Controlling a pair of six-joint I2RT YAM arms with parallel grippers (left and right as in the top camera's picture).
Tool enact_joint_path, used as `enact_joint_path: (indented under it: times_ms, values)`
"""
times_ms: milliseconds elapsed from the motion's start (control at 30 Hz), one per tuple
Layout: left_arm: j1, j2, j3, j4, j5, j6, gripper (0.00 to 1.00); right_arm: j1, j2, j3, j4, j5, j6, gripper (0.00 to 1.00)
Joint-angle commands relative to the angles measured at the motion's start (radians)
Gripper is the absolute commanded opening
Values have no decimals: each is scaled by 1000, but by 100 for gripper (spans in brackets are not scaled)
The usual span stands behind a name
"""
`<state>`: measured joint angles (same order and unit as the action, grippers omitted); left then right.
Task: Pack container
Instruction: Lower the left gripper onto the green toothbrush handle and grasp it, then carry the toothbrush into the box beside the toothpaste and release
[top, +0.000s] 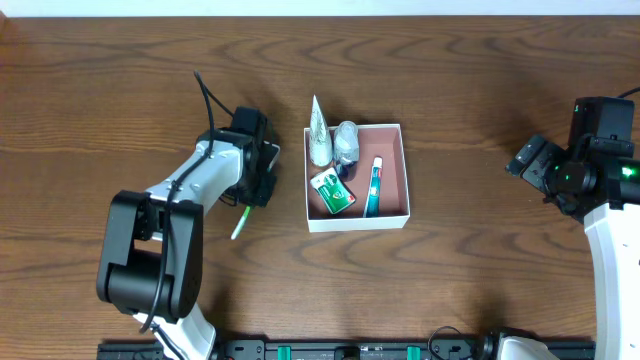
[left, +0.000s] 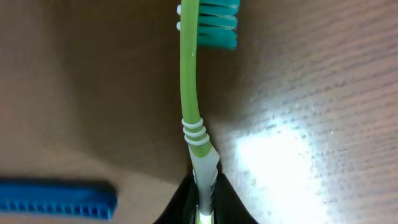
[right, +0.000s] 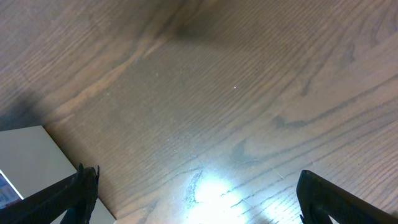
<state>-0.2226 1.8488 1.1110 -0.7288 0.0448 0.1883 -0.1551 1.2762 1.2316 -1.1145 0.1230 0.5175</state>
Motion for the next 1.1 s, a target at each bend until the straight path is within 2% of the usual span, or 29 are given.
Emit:
enact_joint_path:
  times_ms: [0,233,433,533,800,967,1067]
  values:
    - [5,-30,97,-56,-12,-98,6,-8,3,10,-1,0,-10,99]
    - [5,-192,282,-195,-12,-201,6,-8,3,10,-1,0,-10,99]
    - [-9,-388,348,-227,0,-433,6,-8,3,10,-1,0,-10,99]
    - [-54,-472,348,-228,0,-510,6,-8,3,10,-1,0,-10,99]
    - [-355,-546,348,-136,-5,-618,6,-8,3,10,-1,0,-10,99]
    - [-534,-479,348,-33,-193,-690,6,-8,3,10,-1,0,-10,99]
    - [-603,-405,348,36,-241,-695,6,-8,3,10,-1,0,-10,99]
